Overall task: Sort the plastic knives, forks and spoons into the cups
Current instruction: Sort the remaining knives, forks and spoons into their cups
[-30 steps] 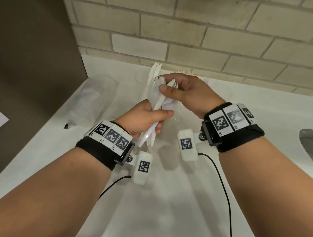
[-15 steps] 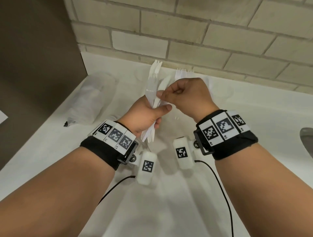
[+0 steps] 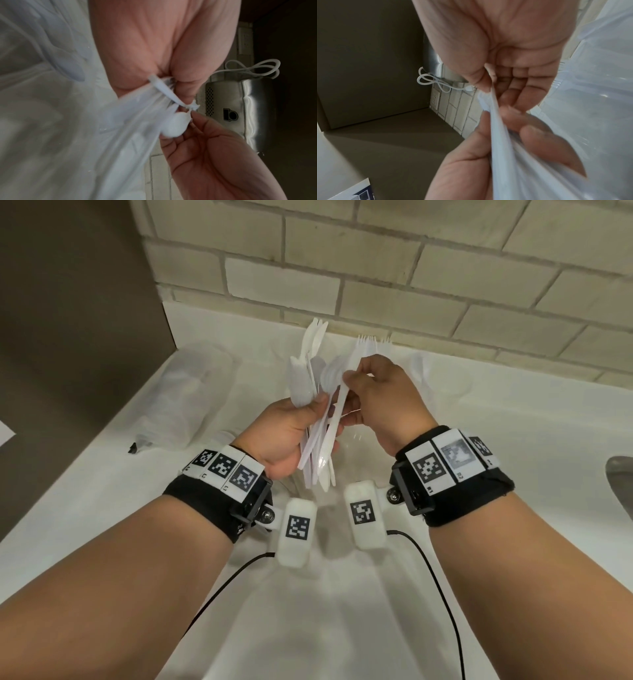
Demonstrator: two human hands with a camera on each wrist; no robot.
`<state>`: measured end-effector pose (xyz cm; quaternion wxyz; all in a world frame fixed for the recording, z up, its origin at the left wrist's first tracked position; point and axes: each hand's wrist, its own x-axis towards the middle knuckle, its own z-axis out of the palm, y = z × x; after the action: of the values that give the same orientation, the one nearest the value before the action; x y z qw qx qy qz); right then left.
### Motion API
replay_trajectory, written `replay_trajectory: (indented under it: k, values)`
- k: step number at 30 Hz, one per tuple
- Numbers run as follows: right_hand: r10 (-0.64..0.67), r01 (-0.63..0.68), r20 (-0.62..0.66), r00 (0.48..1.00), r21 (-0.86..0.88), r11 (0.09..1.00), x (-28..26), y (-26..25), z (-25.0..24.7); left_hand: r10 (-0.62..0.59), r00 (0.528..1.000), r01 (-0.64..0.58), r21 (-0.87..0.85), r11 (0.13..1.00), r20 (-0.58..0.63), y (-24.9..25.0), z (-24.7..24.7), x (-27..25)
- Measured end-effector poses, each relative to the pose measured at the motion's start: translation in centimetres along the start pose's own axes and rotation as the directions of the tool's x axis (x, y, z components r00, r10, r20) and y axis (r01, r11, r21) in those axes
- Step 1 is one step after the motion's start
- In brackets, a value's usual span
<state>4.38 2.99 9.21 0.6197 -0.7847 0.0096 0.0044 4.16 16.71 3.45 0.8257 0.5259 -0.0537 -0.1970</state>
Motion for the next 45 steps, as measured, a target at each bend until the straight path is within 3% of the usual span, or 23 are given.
replay_trajectory:
  k: [4,7,11,21,30,33,38,45]
  values:
    - [0.025,-0.018,-0.065,0.998,0.116,0.993,-0.3,-0.6,0.2,0.006,0.999,-0.003,-0.062,0.998,0.035,-0.1,0.1,-0.1]
    - [-0.05,0.05,-0.091,0.995,-0.001,0.999,-0.2,-0.9,-0.1,0.0,1.0,-0.001,-0.08,0.997,-0.019,-0.1,0.2,-0.1]
    - [-0.156,0.151,-0.005,0.988,-0.211,0.966,0.0,-1.0,0.0,0.015,0.999,-0.016,-0.027,0.999,-0.034,-0.3,0.4,0.0]
    - [-0.116,0.132,0.068,0.991,-0.315,0.94,0.1,-1.4,0.4,0.006,0.994,-0.002,-0.043,0.999,0.11,-0.4,0.2,-0.2]
    - [-0.019,0.056,0.081,0.997,-0.48,0.876,0.7,-1.6,0.9,0.006,0.995,-0.013,0.071,0.997,0.1,-0.6,0.6,-0.3]
    - [0.023,0.005,0.064,0.998,-0.404,0.915,0.8,-1.5,1.1,0.003,0.995,-0.007,0.043,0.999,0.098,-0.6,0.7,-0.4]
    - [0.154,-0.139,0.109,0.982,-0.134,0.981,0.4,-1.4,1.1,-0.006,0.994,0.009,-0.024,1.0,0.111,-0.8,0.0,-0.2]
    - [0.181,-0.171,0.123,0.976,-0.086,0.982,0.4,-1.4,1.3,-0.025,0.983,0.023,0.013,1.0,0.181,-0.8,-0.8,-0.3]
